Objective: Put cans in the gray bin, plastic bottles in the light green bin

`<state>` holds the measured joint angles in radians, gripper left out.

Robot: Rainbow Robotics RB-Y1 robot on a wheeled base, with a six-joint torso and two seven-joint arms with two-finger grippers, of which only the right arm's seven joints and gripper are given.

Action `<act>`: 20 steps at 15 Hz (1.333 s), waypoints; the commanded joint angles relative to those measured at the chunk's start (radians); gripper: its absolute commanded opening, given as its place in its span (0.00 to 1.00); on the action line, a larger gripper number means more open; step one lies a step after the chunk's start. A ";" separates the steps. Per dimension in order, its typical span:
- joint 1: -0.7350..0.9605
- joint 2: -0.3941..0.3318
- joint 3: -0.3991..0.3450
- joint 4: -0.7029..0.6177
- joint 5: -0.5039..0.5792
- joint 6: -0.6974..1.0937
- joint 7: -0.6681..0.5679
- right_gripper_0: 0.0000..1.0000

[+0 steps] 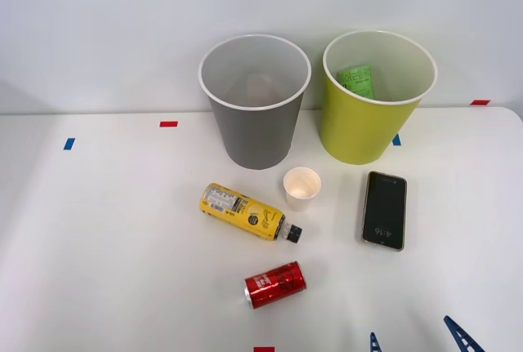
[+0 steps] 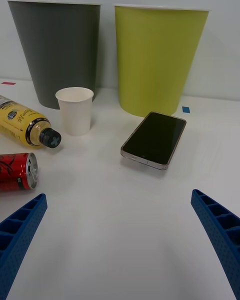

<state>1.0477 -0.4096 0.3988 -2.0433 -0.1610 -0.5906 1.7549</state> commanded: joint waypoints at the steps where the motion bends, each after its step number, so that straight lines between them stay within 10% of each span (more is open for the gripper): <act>1: 0.000 0.000 0.000 0.000 0.000 0.000 0.000 1.00; 20: 0.000 0.000 0.000 0.000 0.000 0.000 0.000 1.00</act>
<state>1.0477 -0.4096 0.3988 -2.0433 -0.1611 -0.5906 1.7549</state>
